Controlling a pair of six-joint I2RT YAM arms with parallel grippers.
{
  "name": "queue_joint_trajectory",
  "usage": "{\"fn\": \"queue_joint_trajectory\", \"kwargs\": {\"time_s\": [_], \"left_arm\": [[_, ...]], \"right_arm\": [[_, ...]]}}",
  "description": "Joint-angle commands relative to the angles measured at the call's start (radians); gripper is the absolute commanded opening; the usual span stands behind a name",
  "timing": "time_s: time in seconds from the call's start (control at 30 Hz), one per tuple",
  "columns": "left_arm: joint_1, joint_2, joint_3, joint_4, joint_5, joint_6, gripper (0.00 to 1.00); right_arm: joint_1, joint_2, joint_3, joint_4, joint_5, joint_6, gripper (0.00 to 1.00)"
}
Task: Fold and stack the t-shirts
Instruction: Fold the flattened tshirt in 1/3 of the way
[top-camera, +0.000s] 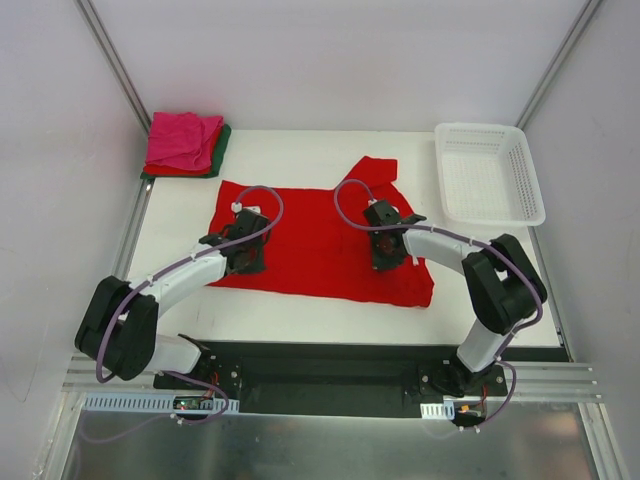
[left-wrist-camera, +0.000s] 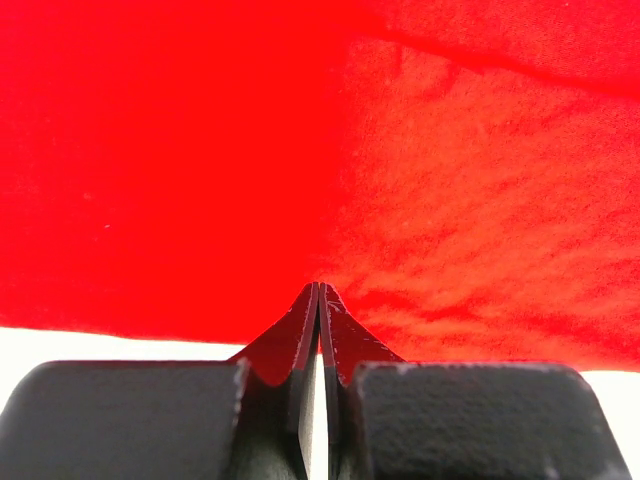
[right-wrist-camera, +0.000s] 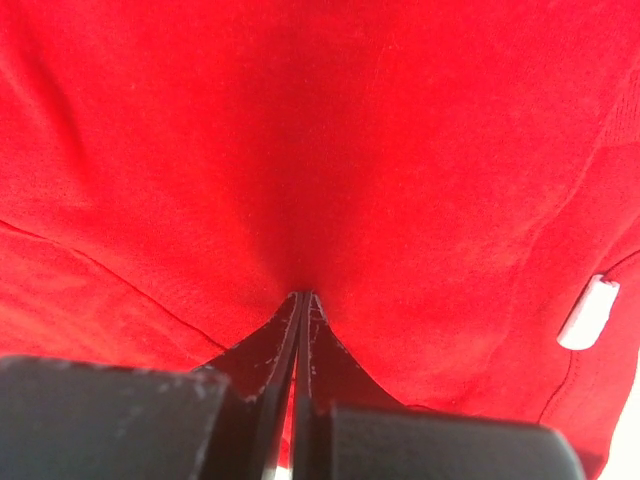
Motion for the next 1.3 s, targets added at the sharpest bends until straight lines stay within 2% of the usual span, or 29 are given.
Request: {"fn": "queue_joint_trajectory", "kwargs": {"time_s": [0.0,0.33,0.57,0.7,0.93,1.27], "left_arm": [[-0.010,-0.038,-0.008,-0.026,-0.006,-0.020,0.00],[-0.013,0.034,0.004,-0.023,-0.054,-0.044,0.00],[-0.028,0.206,0.081,-0.003,-0.061,-0.075,0.00],[-0.036,0.249,0.090,-0.004,-0.038,-0.081,0.00],[-0.039,0.168,0.009,-0.018,0.021,-0.123,0.00],[-0.040,0.028,-0.085,-0.136,0.074,-0.196,0.00]], "right_arm": [[0.009,-0.014,-0.063,-0.139,0.021,0.046,0.01],[0.006,-0.020,-0.083,-0.148,0.036,0.068,0.01],[0.006,-0.018,-0.076,-0.149,0.027,0.063,0.01],[0.005,-0.021,-0.076,-0.151,0.027,0.062,0.01],[0.003,-0.017,-0.066,-0.152,0.018,0.057,0.01],[0.000,-0.001,-0.036,-0.163,0.022,0.053,0.01]]}}
